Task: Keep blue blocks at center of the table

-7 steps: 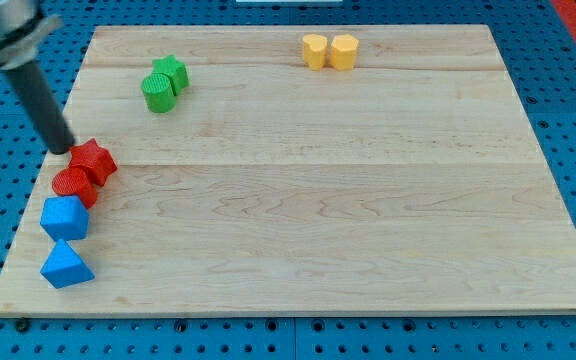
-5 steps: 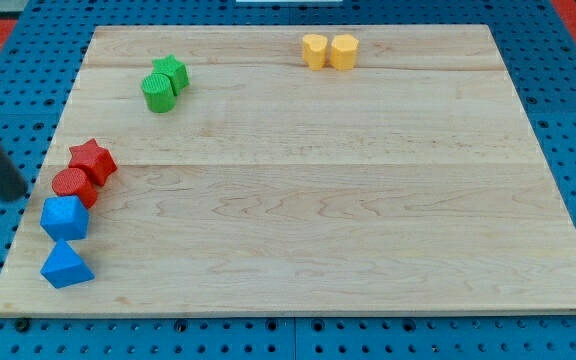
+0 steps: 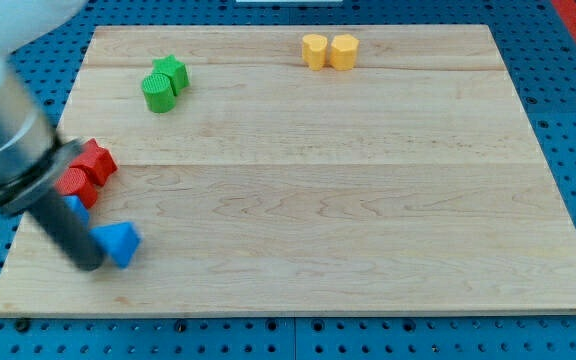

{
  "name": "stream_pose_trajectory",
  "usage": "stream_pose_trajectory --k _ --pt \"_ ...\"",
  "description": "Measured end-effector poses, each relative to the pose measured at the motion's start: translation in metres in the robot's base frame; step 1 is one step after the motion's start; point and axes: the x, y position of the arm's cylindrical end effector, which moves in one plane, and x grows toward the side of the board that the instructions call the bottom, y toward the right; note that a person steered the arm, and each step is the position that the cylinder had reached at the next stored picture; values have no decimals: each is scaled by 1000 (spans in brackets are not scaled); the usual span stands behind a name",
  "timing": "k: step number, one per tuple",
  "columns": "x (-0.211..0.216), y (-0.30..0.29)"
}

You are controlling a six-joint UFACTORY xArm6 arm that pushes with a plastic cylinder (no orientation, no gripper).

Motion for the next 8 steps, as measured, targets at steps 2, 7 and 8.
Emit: stream_pose_trajectory --k 2,7,8 --pt "3 72" --pt "-20 -82" --pt "-32 -12"
